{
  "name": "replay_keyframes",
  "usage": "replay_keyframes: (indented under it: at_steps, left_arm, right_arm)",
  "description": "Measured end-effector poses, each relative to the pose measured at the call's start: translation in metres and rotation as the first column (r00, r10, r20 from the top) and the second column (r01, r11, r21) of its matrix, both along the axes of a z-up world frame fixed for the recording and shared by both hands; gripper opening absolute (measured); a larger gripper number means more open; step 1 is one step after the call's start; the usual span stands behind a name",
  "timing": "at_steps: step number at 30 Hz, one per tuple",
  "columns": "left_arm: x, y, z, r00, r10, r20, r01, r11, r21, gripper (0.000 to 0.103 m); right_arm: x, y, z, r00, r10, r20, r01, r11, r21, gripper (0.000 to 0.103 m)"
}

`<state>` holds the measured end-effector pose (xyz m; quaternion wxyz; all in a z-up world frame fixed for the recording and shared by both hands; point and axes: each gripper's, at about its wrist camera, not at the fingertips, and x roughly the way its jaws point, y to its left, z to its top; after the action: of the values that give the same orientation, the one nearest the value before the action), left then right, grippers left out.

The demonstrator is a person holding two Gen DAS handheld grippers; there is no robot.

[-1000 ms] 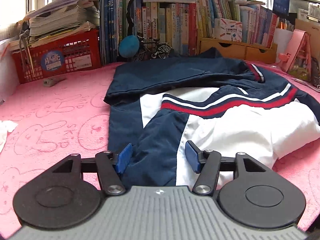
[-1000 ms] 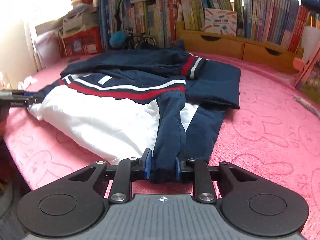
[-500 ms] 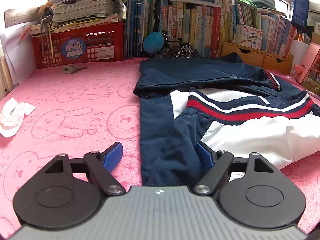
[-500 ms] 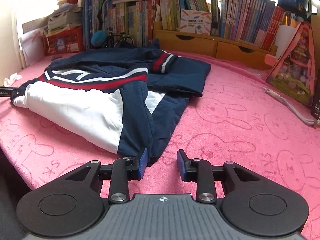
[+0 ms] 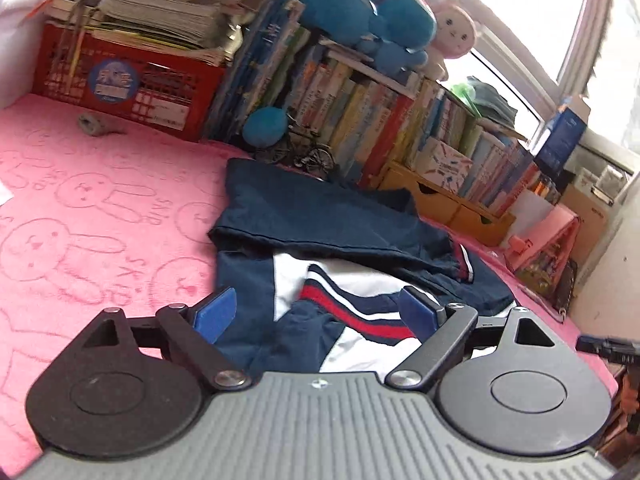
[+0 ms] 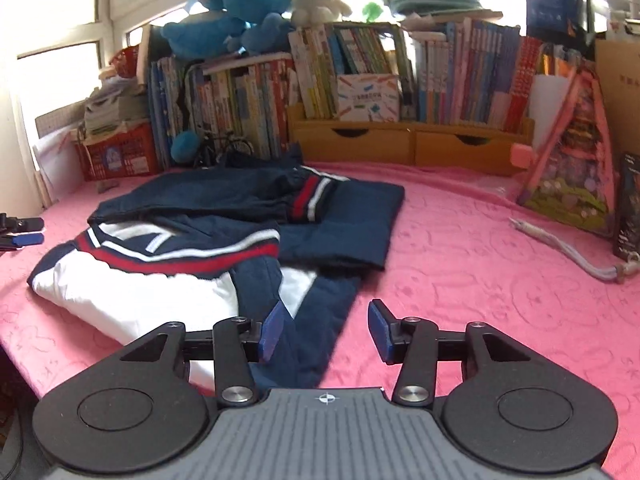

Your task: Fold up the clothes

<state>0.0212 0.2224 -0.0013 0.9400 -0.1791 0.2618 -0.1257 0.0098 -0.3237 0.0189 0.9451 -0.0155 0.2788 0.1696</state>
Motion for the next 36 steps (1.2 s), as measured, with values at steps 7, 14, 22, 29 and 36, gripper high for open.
replay_keyframes:
  at_steps: [7,14,22,29,36]
  left_arm:
    - [0.039,-0.037,-0.022,0.992,-0.074,-0.104,0.088,0.986,0.14,0.093]
    - [0.047,-0.047,-0.031,0.988,-0.124,-0.095,0.142,0.967,0.213,0.103]
    - [0.036,-0.052,-0.024,0.994,-0.063,-0.087,0.078,0.978,0.192,0.033]
    - [0.027,-0.058,0.044,0.989,-0.034,0.147,-0.007,0.962,0.273,0.02]
    - [0.085,-0.058,0.095,0.969,-0.014,0.246,-0.068,0.944,0.323,0.016]
  right_arm:
    - [0.05,0.063,-0.015,0.996,0.09,-0.025,-0.092,0.993,-0.073,0.062]
    - [0.078,0.083,-0.048,0.986,0.112,-0.124,-0.117,0.992,-0.035,0.067]
    - [0.066,0.09,-0.052,0.986,0.122,-0.118,-0.125,0.992,-0.024,0.038]
    - [0.044,0.091,0.01,0.993,0.107,0.047,-0.107,0.994,-0.017,0.014]
    - [0.091,0.103,0.061,0.975,0.078,0.207,-0.066,0.996,-0.065,0.014]
